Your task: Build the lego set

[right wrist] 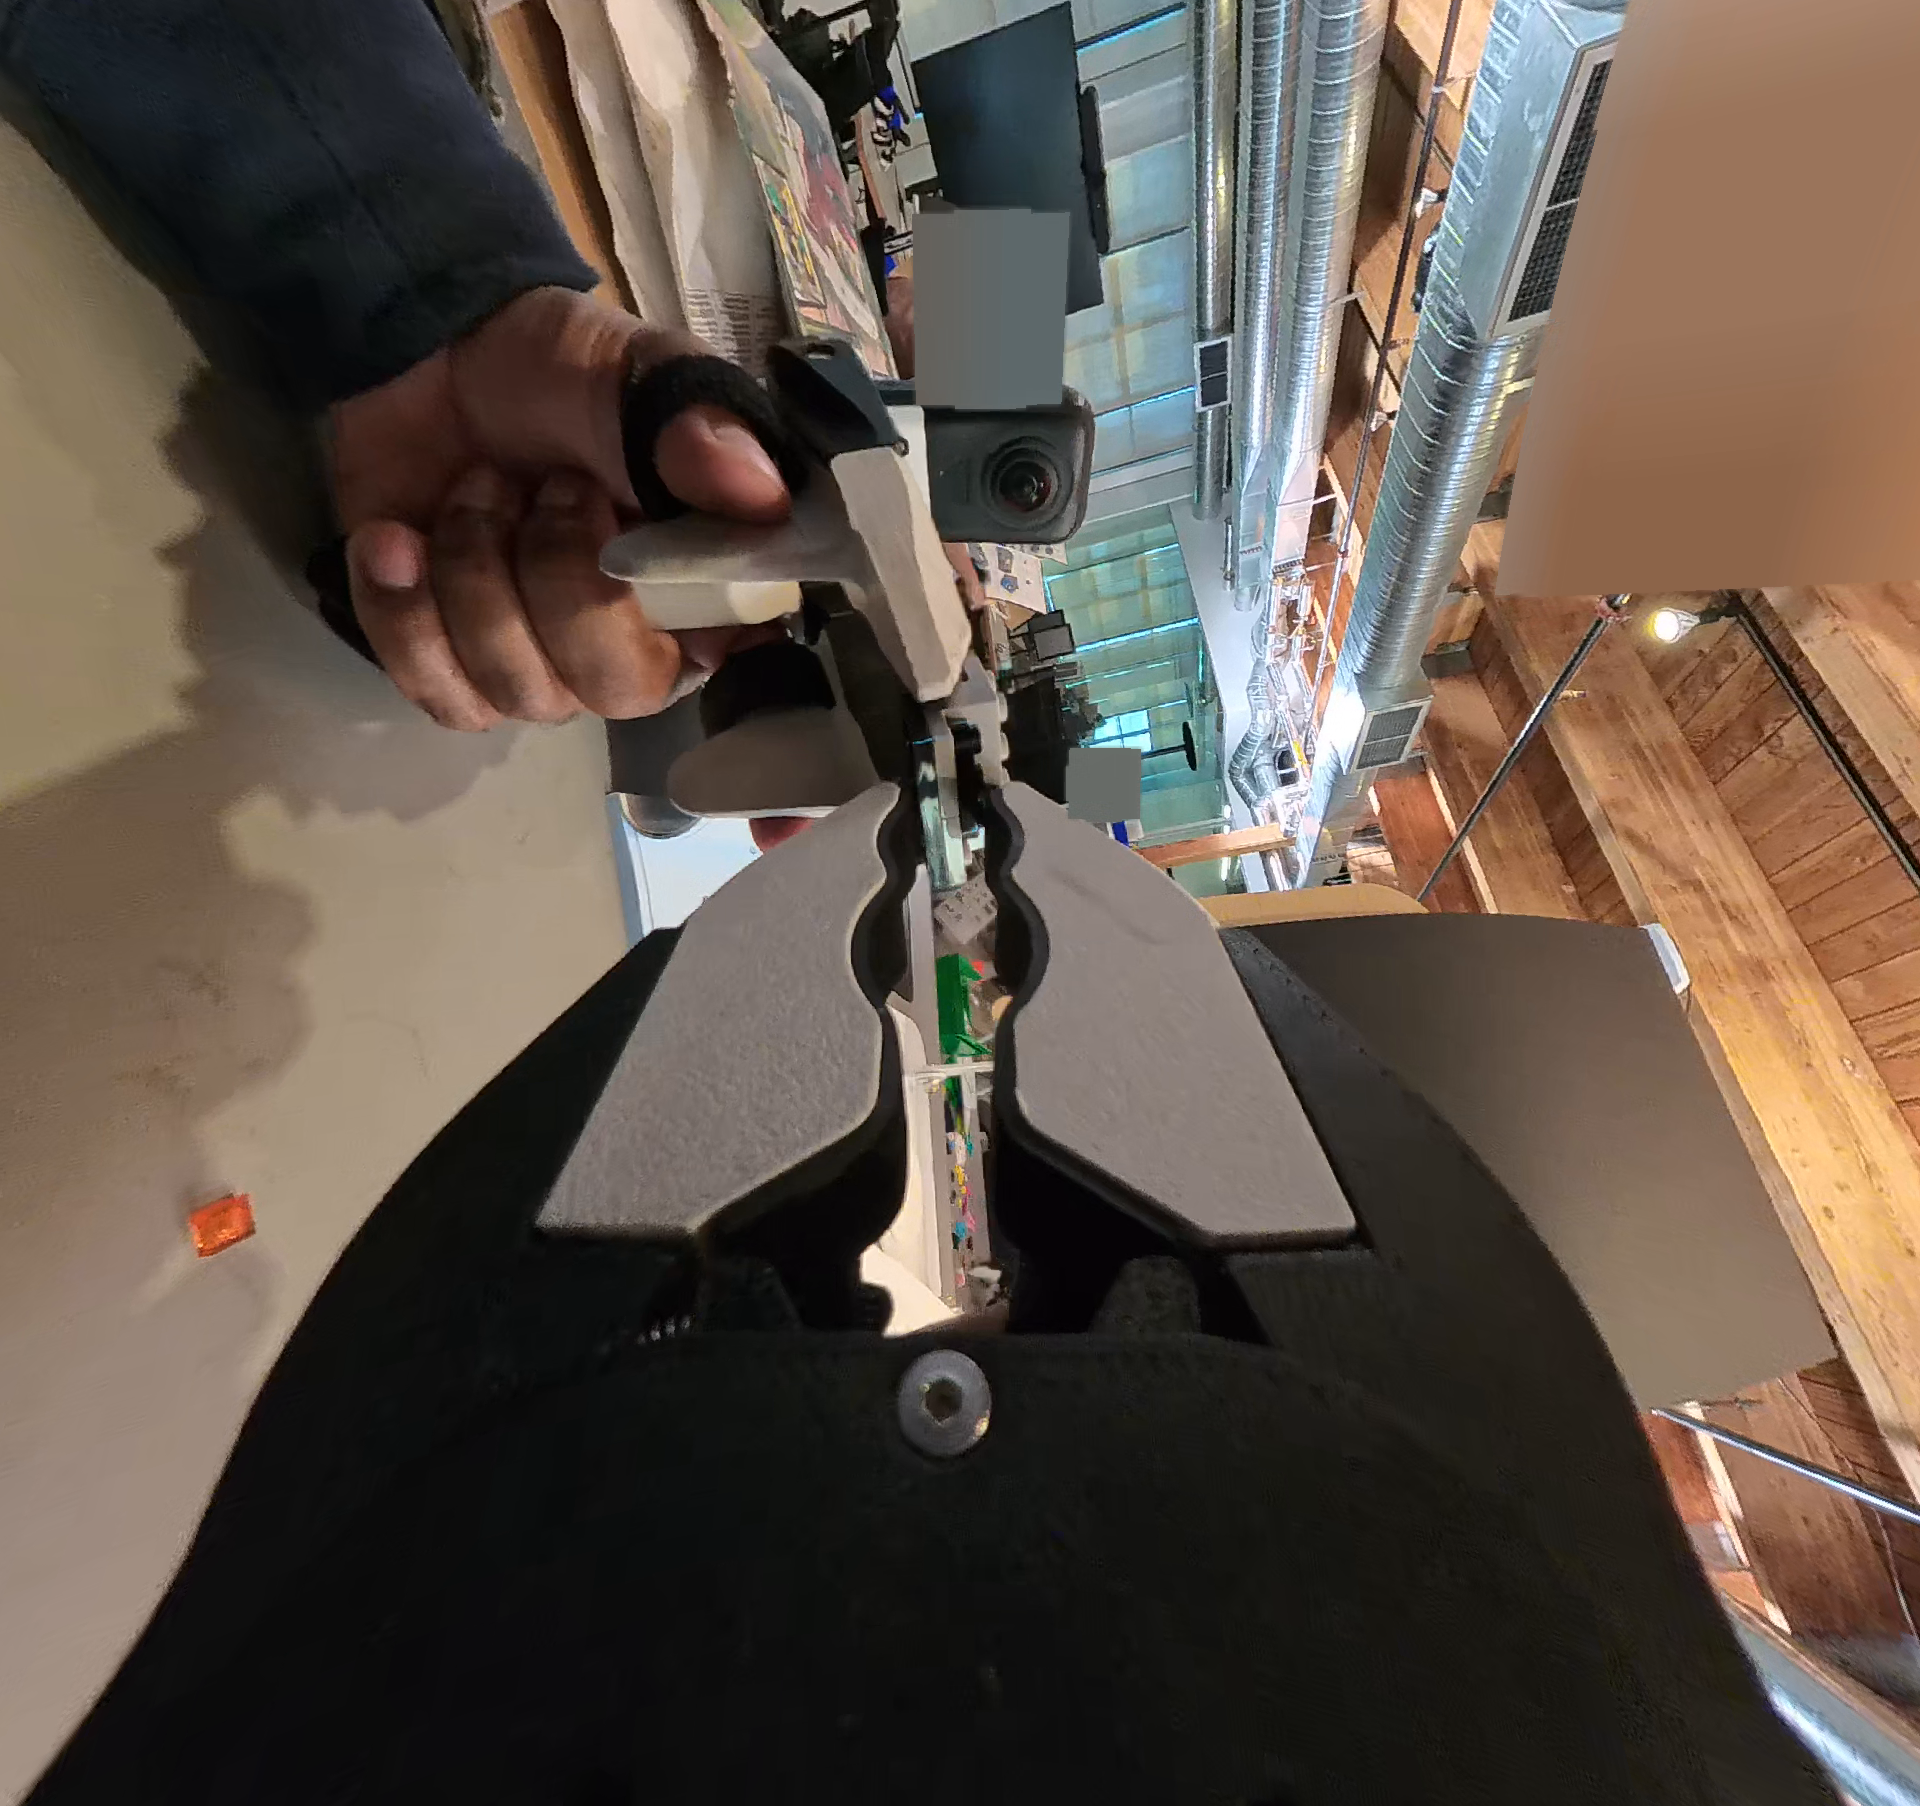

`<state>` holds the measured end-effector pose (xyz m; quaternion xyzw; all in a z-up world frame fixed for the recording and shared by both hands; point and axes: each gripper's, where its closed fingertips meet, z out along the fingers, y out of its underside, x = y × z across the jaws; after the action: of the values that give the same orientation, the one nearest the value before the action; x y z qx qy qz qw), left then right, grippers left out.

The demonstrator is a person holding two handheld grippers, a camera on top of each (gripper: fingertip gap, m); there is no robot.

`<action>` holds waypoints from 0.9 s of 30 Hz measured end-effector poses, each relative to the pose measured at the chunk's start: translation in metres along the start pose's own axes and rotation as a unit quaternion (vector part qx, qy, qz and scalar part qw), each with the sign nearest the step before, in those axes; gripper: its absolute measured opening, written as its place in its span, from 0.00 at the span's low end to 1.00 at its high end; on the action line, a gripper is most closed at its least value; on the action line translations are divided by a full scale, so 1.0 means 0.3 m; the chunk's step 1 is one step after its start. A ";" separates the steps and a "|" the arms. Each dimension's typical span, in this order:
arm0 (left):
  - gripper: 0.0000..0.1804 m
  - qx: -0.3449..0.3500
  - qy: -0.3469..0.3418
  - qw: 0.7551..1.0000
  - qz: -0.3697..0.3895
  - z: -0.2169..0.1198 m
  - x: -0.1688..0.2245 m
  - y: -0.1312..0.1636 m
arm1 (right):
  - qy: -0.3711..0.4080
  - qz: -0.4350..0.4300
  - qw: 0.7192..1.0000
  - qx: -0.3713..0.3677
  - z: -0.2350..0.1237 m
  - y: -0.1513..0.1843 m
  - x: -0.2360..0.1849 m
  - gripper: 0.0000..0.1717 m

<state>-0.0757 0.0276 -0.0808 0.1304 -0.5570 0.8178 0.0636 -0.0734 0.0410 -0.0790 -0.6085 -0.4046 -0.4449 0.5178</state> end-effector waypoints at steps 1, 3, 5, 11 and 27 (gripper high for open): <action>0.18 0.000 0.001 1.000 0.000 0.000 0.002 0.000 | -0.001 -0.002 1.000 0.000 -0.001 -0.001 0.000 0.07; 0.18 0.002 0.004 1.000 -0.007 0.000 0.003 -0.001 | 0.000 -0.007 1.000 -0.002 0.000 0.002 0.000 0.07; 0.18 0.003 -0.001 1.000 -0.005 0.001 0.000 -0.002 | 0.003 -0.010 1.000 -0.001 -0.001 0.003 0.001 0.07; 0.20 -0.005 -0.004 1.000 -0.001 0.007 0.003 0.005 | 0.010 -0.007 1.000 0.008 0.000 -0.004 0.001 0.07; 0.19 -0.001 -0.027 0.999 0.033 -0.016 -0.013 -0.011 | -0.001 0.143 0.990 0.020 -0.003 0.008 0.014 0.16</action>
<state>-0.0719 0.0336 -0.0805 0.1340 -0.5631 0.8152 0.0214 -0.0702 0.0398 -0.0755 -0.6500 -0.3227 -0.3578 0.5876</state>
